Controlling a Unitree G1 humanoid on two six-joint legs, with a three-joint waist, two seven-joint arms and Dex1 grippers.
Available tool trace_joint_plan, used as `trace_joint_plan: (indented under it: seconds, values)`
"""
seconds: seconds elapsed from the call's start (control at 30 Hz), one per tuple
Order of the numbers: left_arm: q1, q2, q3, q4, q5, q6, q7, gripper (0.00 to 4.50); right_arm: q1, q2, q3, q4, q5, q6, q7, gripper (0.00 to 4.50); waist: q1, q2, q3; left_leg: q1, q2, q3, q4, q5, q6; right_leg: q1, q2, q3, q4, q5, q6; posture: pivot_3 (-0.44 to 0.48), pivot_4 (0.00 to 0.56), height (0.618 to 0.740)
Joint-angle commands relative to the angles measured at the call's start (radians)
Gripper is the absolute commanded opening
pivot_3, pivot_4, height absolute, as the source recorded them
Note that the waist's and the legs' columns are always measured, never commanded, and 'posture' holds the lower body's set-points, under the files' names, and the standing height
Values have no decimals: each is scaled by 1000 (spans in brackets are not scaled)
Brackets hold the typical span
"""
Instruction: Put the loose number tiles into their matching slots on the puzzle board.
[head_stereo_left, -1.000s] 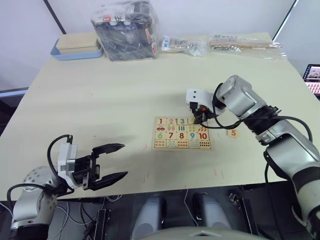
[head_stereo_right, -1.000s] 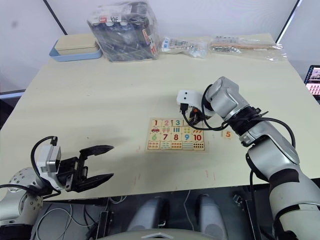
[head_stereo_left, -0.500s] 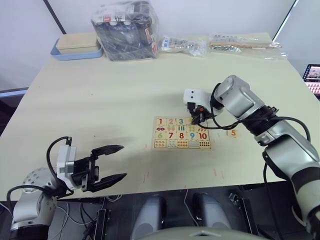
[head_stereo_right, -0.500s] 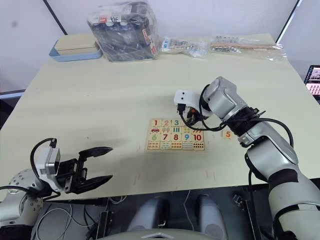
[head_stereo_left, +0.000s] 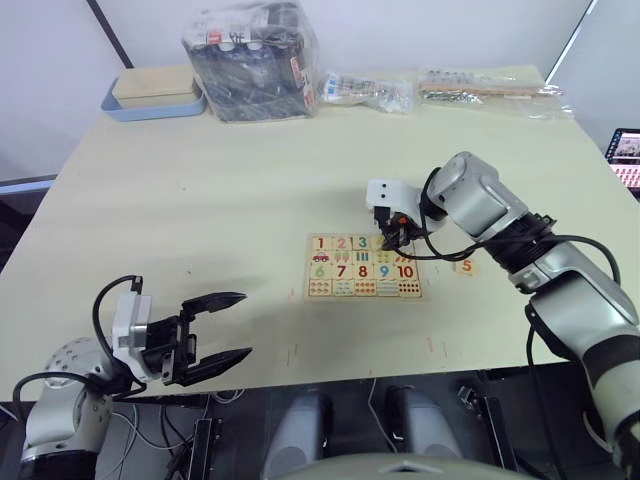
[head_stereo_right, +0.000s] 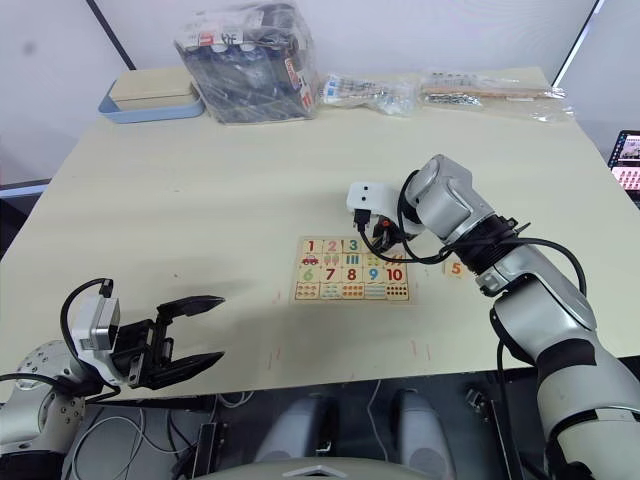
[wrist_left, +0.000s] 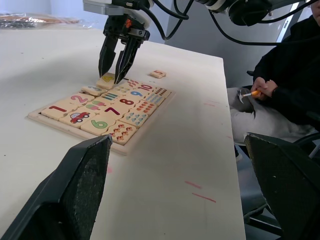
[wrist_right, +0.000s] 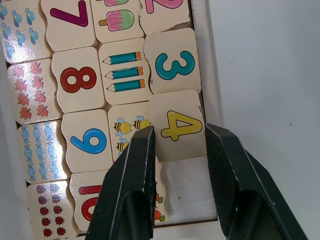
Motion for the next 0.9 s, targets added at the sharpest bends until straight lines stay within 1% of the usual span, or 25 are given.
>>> trace_joint_plan:
  seconds: [0.03, 0.4, 0.9]
  values:
    - [3, 3, 21, 0, -2, -13, -10, 4500, -3, -13, -31, -21, 3, 3, 8, 912, 0, 0, 0, 0, 0, 0, 0, 0, 0, 0, 0, 0, 0, 0, 0, 0, 150, 740]
    - [2, 1, 17, -1, -1, -10, -8, 4500, 3, -16, -31, -23, 4, 8, 5, 912, 0, 0, 0, 0, 0, 0, 0, 0, 0, 0, 0, 0, 0, 0, 0, 0, 150, 740]
    - [9, 2, 17, -20, -3, -4, 3, 4500, -12, 12, -29, 19, -8, -13, -6, 912, 0, 0, 0, 0, 0, 0, 0, 0, 0, 0, 0, 0, 0, 0, 0, 0, 150, 740]
